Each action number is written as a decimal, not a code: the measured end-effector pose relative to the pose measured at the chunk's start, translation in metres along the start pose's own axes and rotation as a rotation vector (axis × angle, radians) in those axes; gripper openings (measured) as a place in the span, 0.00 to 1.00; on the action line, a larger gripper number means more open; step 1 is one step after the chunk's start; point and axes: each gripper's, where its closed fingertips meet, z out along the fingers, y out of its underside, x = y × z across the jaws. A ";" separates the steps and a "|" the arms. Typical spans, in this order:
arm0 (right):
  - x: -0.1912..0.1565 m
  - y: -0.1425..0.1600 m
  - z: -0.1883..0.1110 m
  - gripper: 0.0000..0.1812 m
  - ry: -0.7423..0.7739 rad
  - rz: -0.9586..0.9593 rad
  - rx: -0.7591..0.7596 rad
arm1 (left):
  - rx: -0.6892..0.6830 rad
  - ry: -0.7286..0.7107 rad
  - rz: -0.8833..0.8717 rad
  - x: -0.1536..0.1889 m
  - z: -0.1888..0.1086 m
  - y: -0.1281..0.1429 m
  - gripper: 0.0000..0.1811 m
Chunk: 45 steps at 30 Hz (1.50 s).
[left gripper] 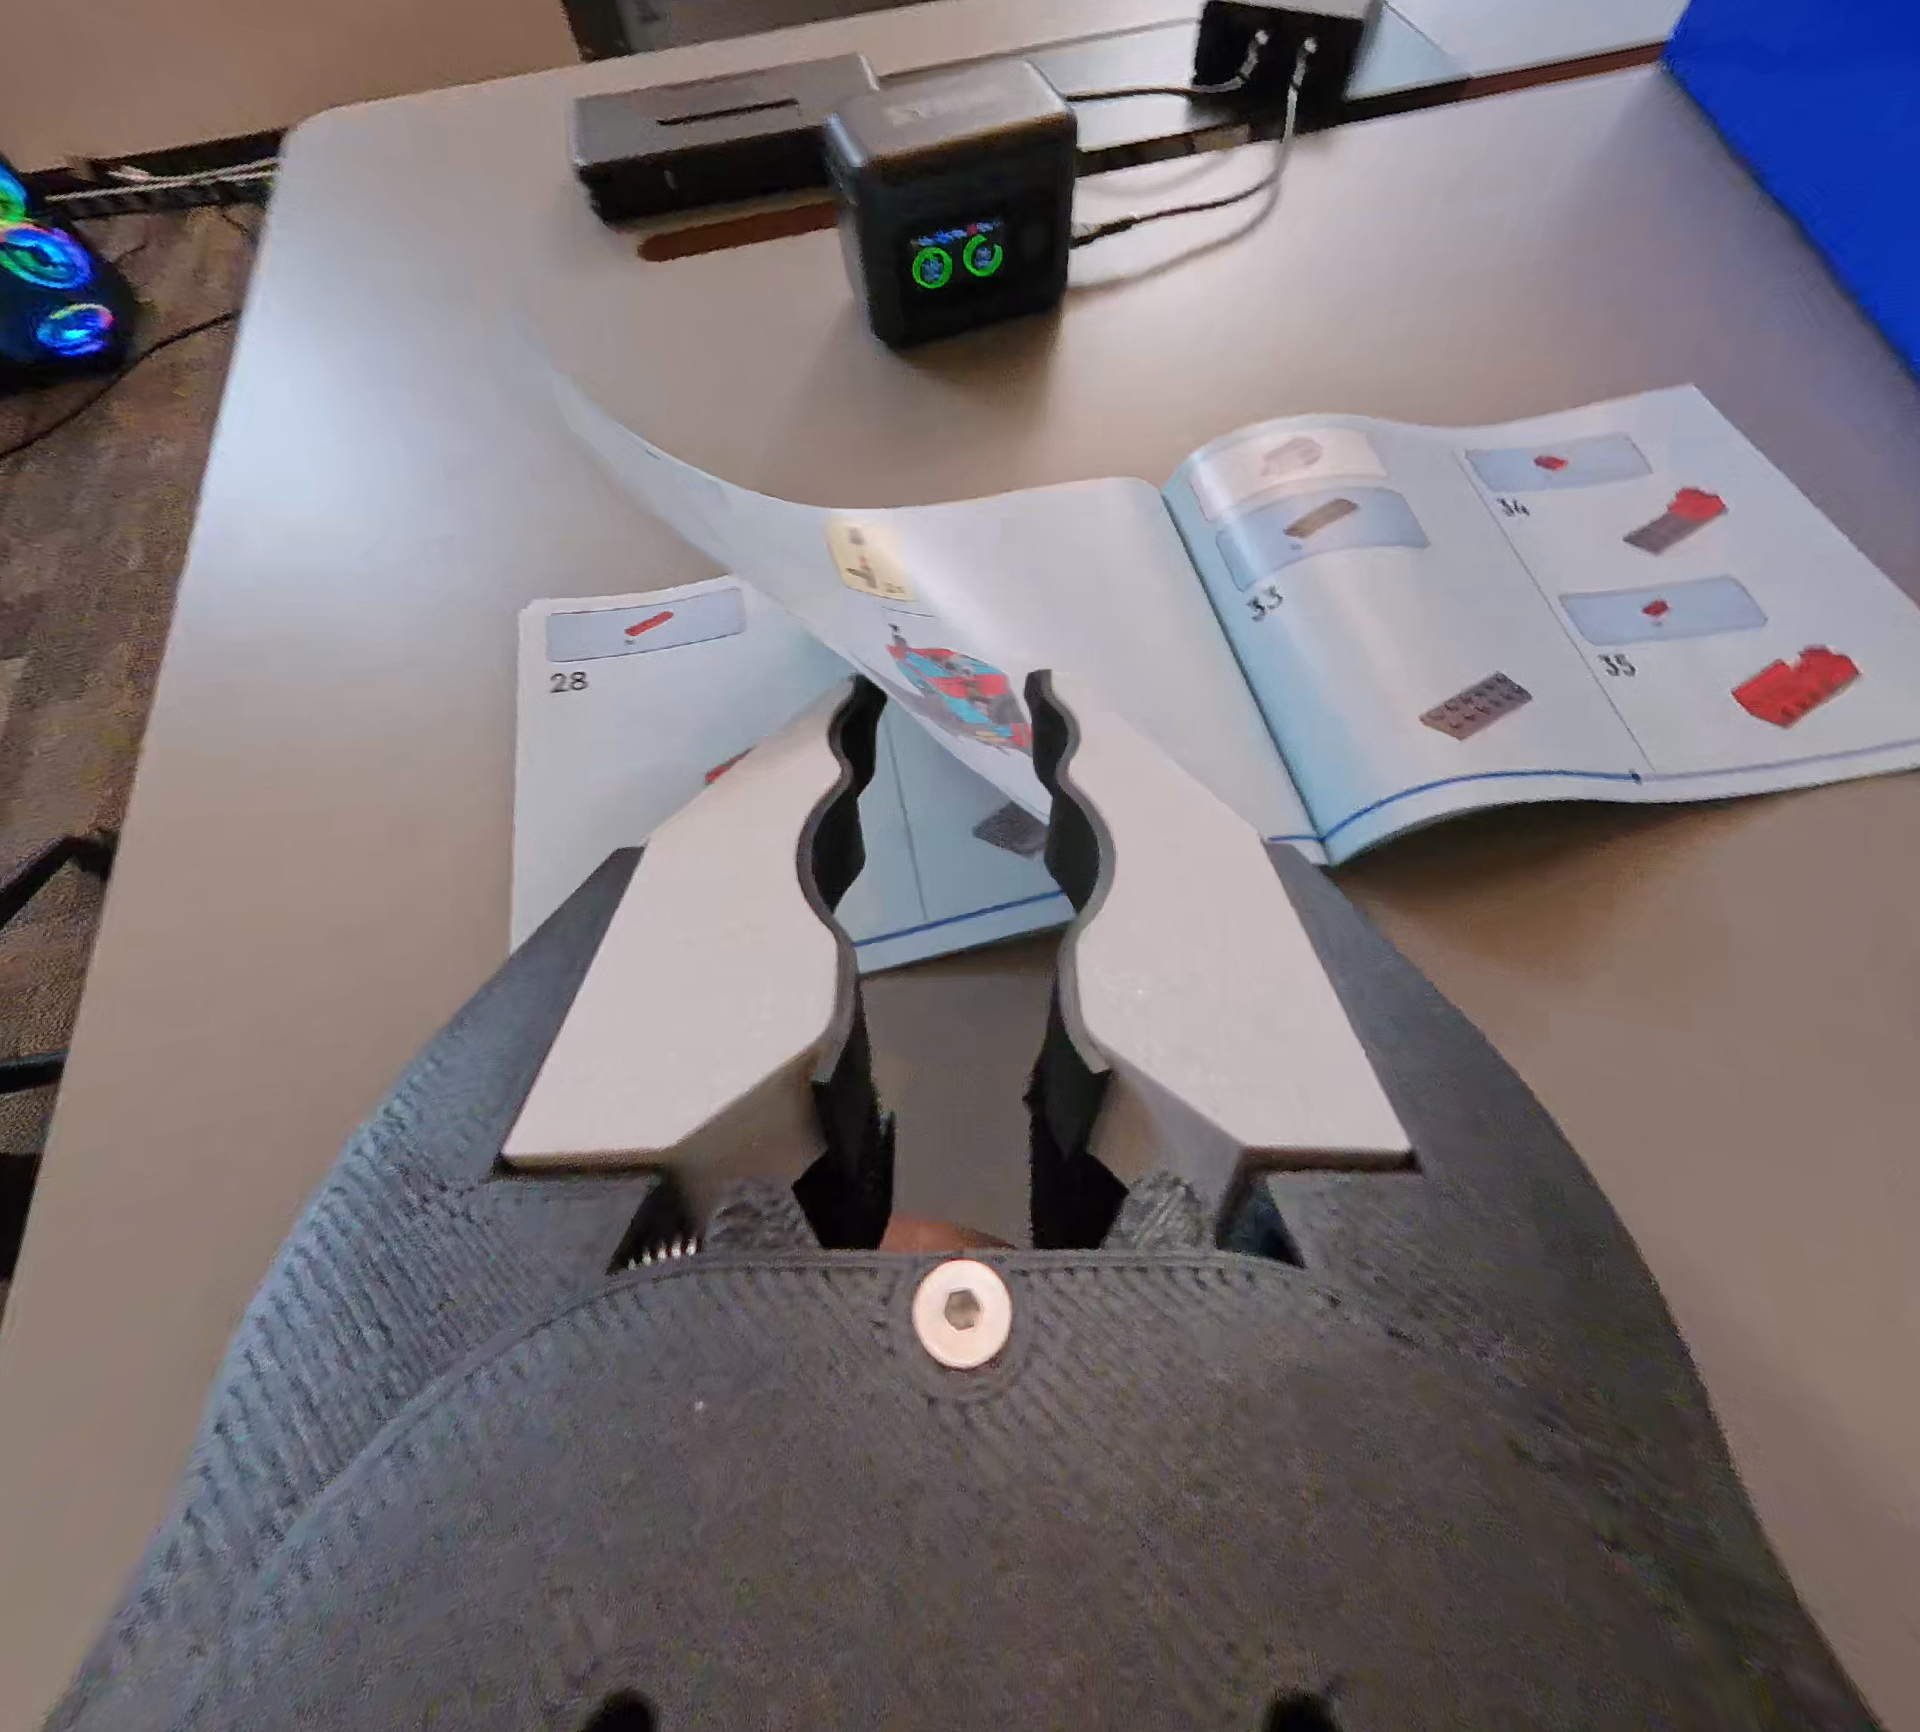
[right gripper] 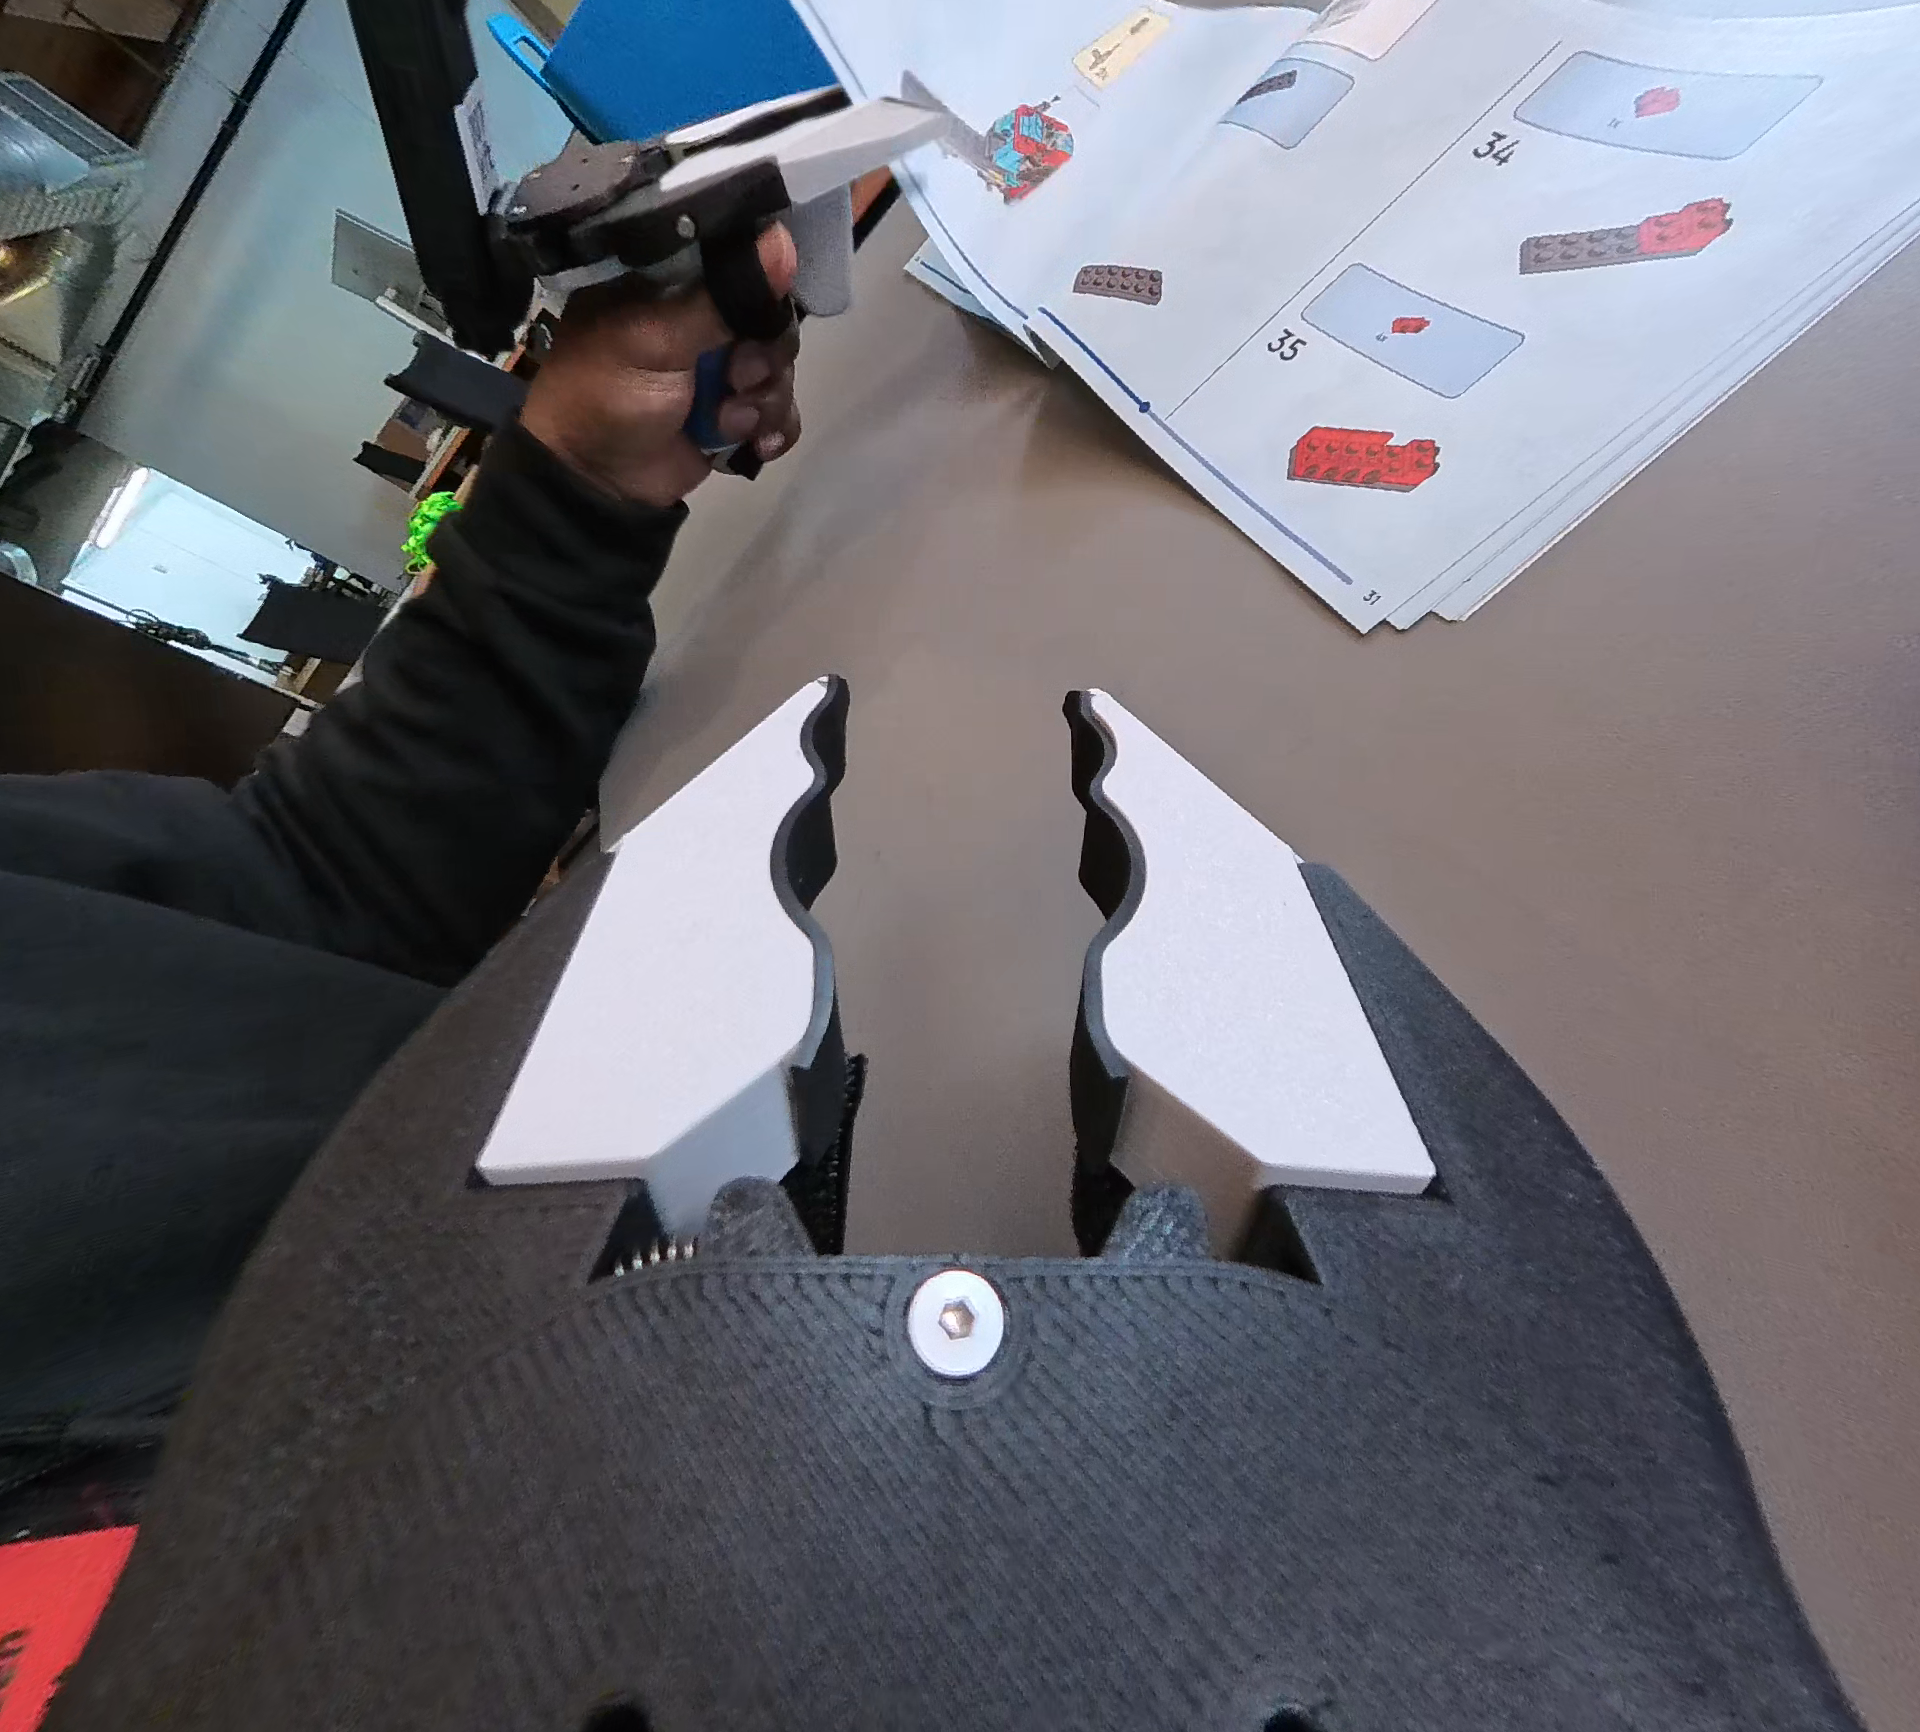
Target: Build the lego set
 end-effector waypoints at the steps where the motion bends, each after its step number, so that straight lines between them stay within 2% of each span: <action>1: 0.000 0.000 0.000 0.24 0.000 0.000 0.000 | 0.018 -0.020 -0.014 -0.004 -0.001 -0.002 0.16; 6: 0.000 0.000 0.000 0.24 0.000 0.001 -0.002 | 0.133 -0.122 -0.072 -0.019 -0.005 -0.017 0.07; 8: 0.000 0.000 0.000 0.24 0.000 0.004 -0.002 | 0.177 -0.166 -0.002 -0.017 -0.007 -0.024 0.04; 10: 0.001 0.000 0.000 0.24 0.000 0.007 -0.004 | 0.214 -0.215 0.179 -0.006 -0.009 -0.031 0.03; 12: 0.001 0.000 0.001 0.24 0.000 0.011 -0.006 | 0.240 -0.249 0.440 0.013 -0.007 -0.035 0.02; 15: 0.001 0.001 0.002 0.24 -0.001 0.014 -0.011 | 0.229 -0.261 0.792 0.045 0.002 -0.028 0.01; 18: 0.001 0.001 0.001 0.24 -0.001 0.015 -0.011 | 0.201 -0.268 0.967 0.060 0.012 -0.017 0.01; 31: 0.001 0.001 0.002 0.24 -0.005 0.013 -0.013 | 0.222 -0.252 0.972 0.067 0.013 -0.015 0.01; 34: 0.001 0.001 0.002 0.24 -0.004 0.012 -0.013 | 0.235 -0.250 0.909 0.063 0.011 -0.018 0.01; 36: 0.001 0.001 0.002 0.24 -0.003 0.011 -0.013 | 0.243 -0.239 0.792 0.056 0.009 -0.022 0.01; 41: 0.001 0.001 0.002 0.24 0.000 0.013 -0.014 | 0.190 -0.181 0.244 0.014 0.005 -0.020 0.08; 45: 0.002 0.001 0.002 0.24 0.003 0.016 -0.015 | 0.121 -0.138 -0.097 -0.016 0.001 -0.002 0.23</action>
